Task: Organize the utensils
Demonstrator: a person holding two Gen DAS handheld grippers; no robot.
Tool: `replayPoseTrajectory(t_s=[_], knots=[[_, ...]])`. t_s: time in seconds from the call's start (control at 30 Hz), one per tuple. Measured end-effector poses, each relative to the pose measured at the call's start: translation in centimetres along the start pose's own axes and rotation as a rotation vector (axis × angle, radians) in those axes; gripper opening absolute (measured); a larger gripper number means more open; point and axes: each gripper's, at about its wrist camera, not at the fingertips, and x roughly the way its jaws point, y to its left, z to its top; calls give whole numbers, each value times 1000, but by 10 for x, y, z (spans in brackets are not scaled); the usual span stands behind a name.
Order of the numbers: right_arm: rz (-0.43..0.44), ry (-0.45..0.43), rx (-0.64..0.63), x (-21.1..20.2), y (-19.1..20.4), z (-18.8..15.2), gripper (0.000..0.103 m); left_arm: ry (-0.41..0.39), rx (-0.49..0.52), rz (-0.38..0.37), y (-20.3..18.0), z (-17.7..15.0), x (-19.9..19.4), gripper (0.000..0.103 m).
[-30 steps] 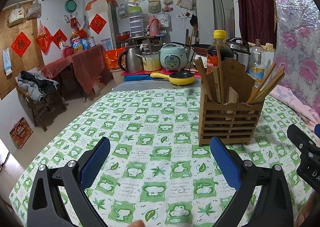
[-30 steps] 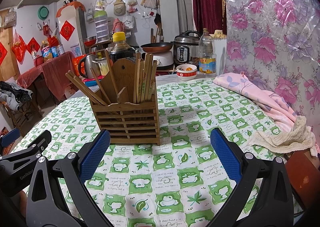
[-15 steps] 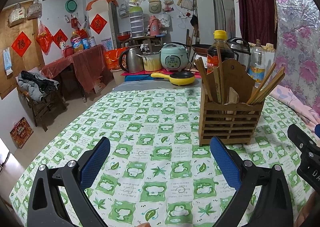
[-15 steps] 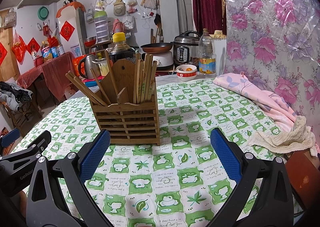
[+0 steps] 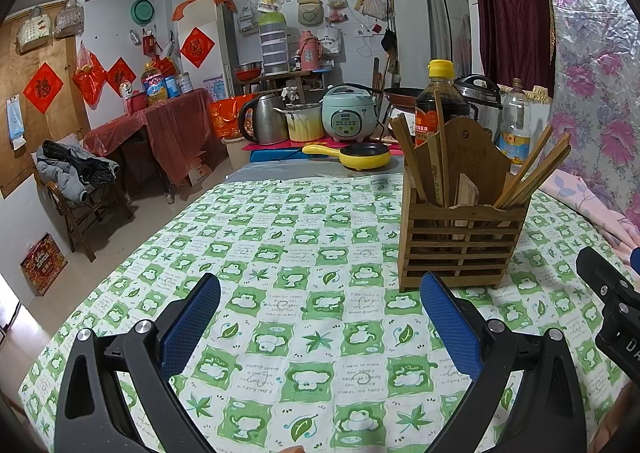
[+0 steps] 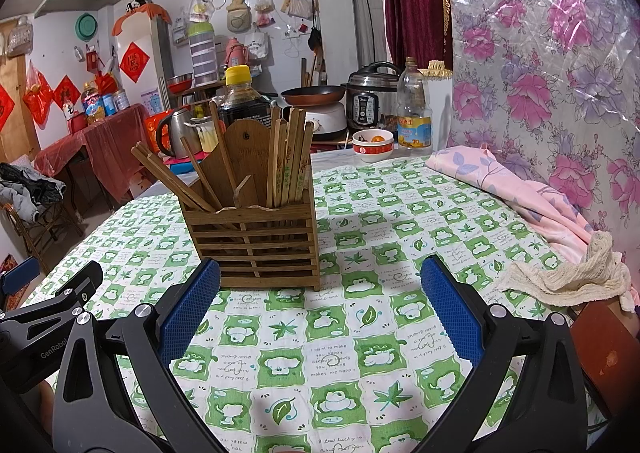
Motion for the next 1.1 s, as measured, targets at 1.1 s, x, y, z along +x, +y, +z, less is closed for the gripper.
replayPoseTrajectory(t_s=[1.1], knots=[[0, 0, 2, 1, 1, -2, 97, 12, 12, -7, 0, -4, -1, 98]])
